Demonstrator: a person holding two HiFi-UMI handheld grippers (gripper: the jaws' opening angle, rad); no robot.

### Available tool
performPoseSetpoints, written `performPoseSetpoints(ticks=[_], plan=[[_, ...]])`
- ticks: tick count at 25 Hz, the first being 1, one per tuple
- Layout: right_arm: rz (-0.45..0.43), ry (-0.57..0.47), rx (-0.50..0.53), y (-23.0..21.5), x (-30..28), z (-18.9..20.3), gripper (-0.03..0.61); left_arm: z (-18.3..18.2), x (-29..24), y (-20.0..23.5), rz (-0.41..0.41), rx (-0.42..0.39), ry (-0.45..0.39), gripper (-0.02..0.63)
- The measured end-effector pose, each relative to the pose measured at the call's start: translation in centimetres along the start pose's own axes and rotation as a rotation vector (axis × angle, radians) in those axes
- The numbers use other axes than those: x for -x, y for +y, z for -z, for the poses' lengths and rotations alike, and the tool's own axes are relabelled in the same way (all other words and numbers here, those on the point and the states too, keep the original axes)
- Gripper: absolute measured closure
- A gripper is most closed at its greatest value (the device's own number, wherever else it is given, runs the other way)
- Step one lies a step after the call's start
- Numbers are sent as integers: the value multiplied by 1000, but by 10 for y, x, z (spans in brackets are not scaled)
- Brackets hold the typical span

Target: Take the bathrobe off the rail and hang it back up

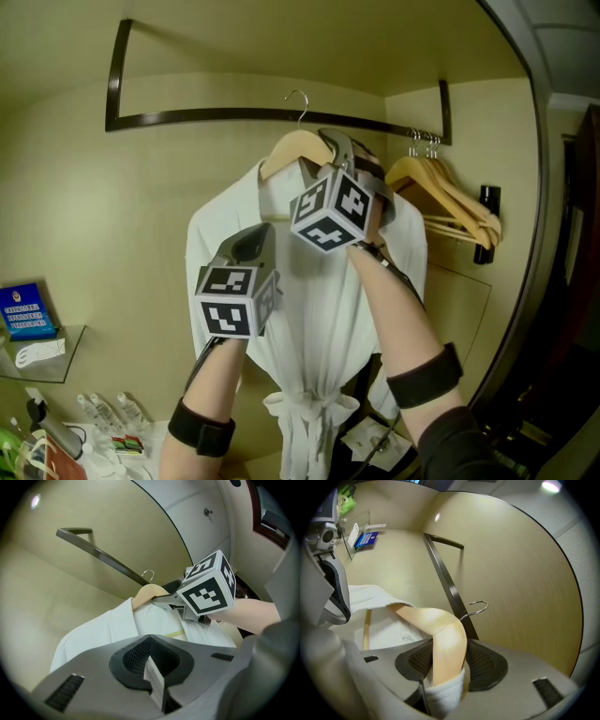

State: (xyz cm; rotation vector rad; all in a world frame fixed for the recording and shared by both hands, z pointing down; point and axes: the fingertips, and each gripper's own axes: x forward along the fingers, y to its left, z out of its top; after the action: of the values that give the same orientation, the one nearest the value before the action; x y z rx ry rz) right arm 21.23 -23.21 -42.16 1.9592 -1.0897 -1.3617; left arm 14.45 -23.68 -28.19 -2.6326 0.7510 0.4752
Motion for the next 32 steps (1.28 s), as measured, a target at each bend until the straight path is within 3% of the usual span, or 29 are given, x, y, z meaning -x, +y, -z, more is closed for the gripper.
performPoseSetpoints(ticks=[20, 32], plan=[[-10, -34, 1, 19, 65, -50, 374, -1, 63, 0, -1, 8, 14, 612], [-75, -14, -45, 92, 114, -79, 374, 44, 143, 14, -1, 57, 122, 612]])
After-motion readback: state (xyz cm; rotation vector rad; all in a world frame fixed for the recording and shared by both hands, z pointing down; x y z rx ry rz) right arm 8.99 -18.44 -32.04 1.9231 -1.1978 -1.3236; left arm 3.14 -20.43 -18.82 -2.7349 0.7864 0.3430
